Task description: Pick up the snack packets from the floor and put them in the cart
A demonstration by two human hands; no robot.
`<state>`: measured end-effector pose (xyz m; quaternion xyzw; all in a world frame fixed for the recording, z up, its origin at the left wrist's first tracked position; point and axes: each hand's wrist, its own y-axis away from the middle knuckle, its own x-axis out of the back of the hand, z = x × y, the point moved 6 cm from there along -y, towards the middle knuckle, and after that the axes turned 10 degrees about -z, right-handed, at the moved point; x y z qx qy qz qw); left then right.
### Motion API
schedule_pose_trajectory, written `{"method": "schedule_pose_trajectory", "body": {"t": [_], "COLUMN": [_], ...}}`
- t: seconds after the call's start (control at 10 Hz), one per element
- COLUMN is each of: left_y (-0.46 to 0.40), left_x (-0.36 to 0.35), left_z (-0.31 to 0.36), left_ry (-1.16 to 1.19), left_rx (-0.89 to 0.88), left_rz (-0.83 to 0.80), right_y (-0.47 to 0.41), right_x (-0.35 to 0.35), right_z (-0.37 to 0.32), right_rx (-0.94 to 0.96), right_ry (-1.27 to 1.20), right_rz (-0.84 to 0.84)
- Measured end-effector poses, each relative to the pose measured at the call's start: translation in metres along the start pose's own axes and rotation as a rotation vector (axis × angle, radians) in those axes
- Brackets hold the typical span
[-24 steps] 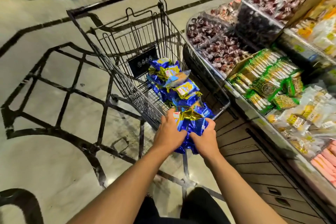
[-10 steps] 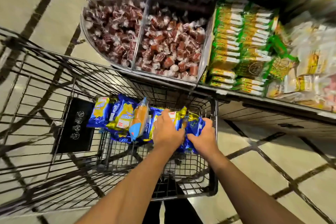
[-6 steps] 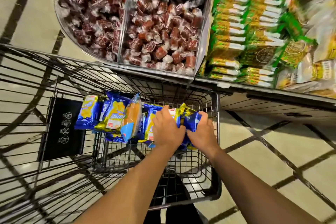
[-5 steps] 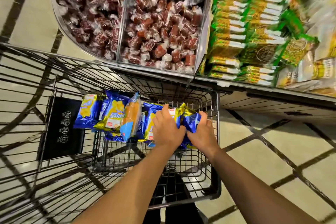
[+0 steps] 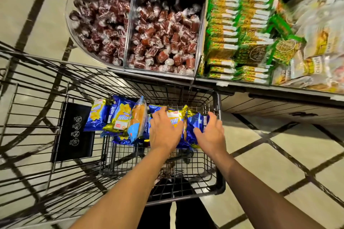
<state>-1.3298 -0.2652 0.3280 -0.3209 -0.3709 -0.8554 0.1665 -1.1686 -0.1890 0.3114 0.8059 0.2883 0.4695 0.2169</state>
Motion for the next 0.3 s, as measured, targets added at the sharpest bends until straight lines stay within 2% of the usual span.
{"method": "schedule_pose_trajectory", "body": {"t": [0.2,0.3], "left_y": [0.024,0.064], "left_x": [0.042,0.055], "left_z": [0.029,0.066], "left_ry": [-0.242,-0.518], "left_rx": [-0.188,-0.358], "left_rz": [0.058,0.011], "right_y": [0.036,0.072], "right_x": [0.044,0.073], "right_z": [-0.025,-0.031], "right_rx": [0.094,0.081], "right_ry": [0.174,0.364], "right_rz": [0.07,0.184]}}
